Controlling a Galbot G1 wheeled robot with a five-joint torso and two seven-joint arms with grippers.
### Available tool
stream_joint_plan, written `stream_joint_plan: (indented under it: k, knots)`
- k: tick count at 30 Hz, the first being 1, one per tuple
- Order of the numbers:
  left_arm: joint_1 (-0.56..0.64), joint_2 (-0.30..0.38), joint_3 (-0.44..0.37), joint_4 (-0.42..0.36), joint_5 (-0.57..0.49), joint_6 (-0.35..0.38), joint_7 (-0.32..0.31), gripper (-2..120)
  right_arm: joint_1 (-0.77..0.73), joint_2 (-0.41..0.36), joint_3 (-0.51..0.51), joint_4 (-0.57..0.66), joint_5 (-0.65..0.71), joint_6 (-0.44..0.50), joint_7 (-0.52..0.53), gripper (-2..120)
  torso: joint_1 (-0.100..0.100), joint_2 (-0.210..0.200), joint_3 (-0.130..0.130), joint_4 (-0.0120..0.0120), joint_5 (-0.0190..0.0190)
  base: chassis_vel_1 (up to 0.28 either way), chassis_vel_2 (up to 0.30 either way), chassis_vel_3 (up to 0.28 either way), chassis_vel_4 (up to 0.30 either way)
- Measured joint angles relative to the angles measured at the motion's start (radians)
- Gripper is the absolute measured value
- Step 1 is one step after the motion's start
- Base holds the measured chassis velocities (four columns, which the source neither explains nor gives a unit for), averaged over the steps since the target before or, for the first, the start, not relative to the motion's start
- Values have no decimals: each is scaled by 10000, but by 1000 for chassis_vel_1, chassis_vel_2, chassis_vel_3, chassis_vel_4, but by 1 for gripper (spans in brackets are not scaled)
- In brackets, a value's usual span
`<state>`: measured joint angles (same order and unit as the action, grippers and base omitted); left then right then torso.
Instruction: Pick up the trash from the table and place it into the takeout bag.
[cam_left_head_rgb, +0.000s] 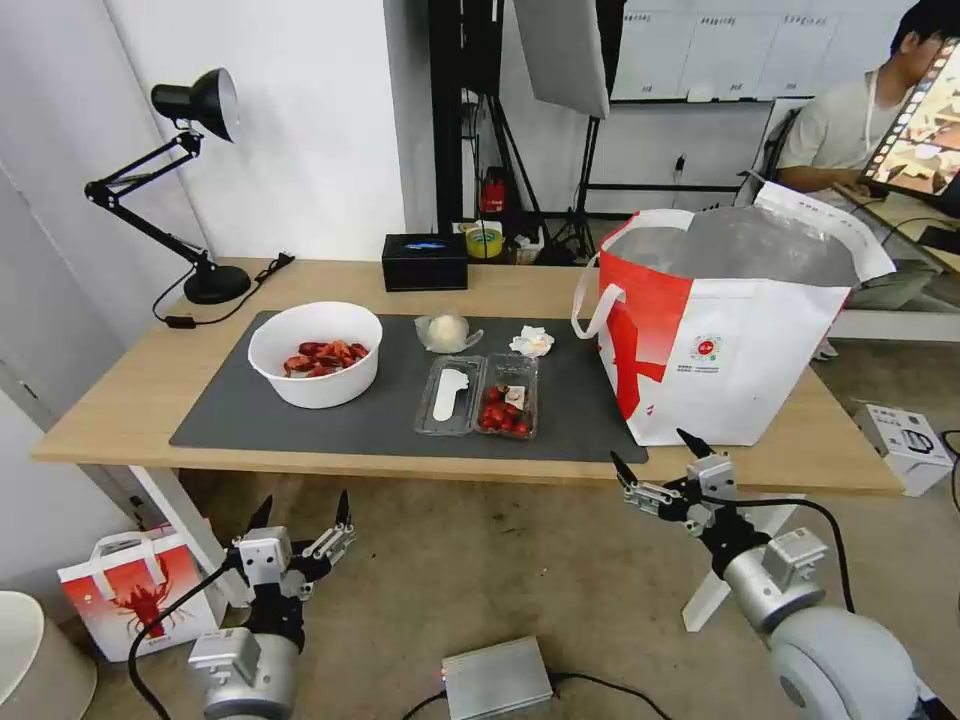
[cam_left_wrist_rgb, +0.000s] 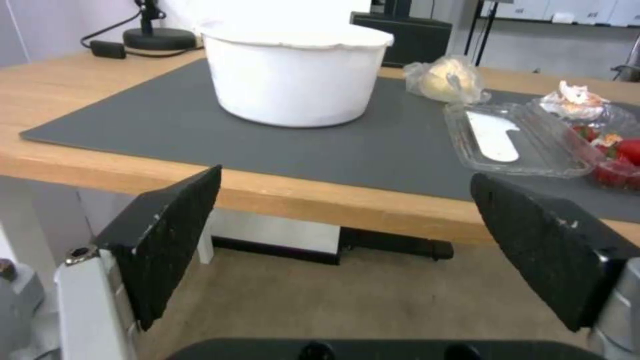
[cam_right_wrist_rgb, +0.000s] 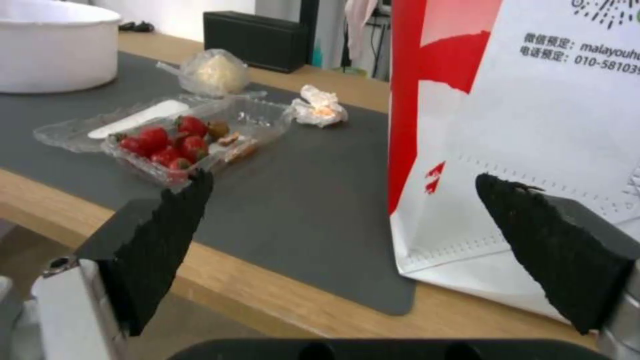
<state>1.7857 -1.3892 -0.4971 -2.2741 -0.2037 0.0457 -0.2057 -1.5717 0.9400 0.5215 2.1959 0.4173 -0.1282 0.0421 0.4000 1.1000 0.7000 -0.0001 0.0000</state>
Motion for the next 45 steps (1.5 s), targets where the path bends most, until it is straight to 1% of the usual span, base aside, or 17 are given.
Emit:
stream_joint_plan:
  k: [3,7,8,11,12,16,17,20,21,22,26,27,31,32,34,36,45]
  knots:
    - [-59,53,21,-23,-243,-3,-4,100,44,1,-10,1,65,61,-52,100,0,0,0,0,-1,0,0,0,0]
    - [-239,289,5,-147,-1170,62,-79,100,124,3,-89,-1,122,160,-171,100,0,0,0,0,-1,0,0,0,0]
    - [-239,289,5,-147,-1170,62,-79,100,124,3,-89,-1,122,160,-171,100,0,0,0,0,-1,0,0,0,0]
    - [-405,551,-21,-244,-2109,290,-240,100,198,4,-144,-29,142,170,-209,100,0,-1,0,1,0,0,0,0,0]
    - [-405,551,-21,-244,-2109,290,-240,100,198,4,-144,-29,142,170,-209,100,0,-1,0,1,0,0,0,0,0]
    - [-760,980,10,-371,-3624,613,-500,100,273,-36,-149,-60,216,173,-217,100,0,0,0,2,0,0,0,0,0]
    - [-760,980,10,-371,-3624,613,-500,100,273,-36,-149,-60,216,173,-217,100,0,0,0,2,0,0,0,0,0]
    - [-1259,1495,62,-417,-5336,853,-825,100,339,-73,-155,-77,251,177,-233,100,0,0,0,2,-1,0,0,0,0]
    - [-1530,1703,65,-450,-6150,991,-986,100,350,-70,-157,-88,256,180,-239,100,0,0,0,2,-1,0,0,0,0]
    - [-1530,1703,65,-450,-6150,991,-986,100,350,-70,-157,-88,256,180,-239,100,0,0,0,2,-1,0,0,0,0]
    - [-2318,2175,47,-520,-8657,1418,-1523,100,301,1,-157,-124,247,191,-241,100,0,-1,0,0,1,0,0,0,0]
    - [-2318,2175,47,-520,-8657,1418,-1523,100,301,1,-157,-124,247,191,-241,100,0,-1,0,0,1,0,0,0,0]
    - [-2901,2319,26,-633,-11042,2075,-2225,100,211,84,-142,-124,216,195,-241,100,0,0,0,1,1,0,0,0,0]
    - [-2901,2319,26,-633,-11042,2075,-2225,100,211,84,-142,-124,216,195,-241,100,0,0,0,1,1,0,0,0,0]
    - [-3239,2302,17,-710,-12442,2597,-2935,100,189,92,-127,-122,207,195,-239,100,0,0,-1,0,1,0,0,0,0]
    - [-3461,2281,17,-745,-13134,2942,-3366,100,218,88,-135,-138,205,196,-235,100,0,0,-1,0,0,0,0,0,0]
    - [-3978,2295,-17,-716,-14341,3143,-4029,100,242,147,-211,-231,140,197,-230,100,0,0,0,1,0,0,0,0,0]
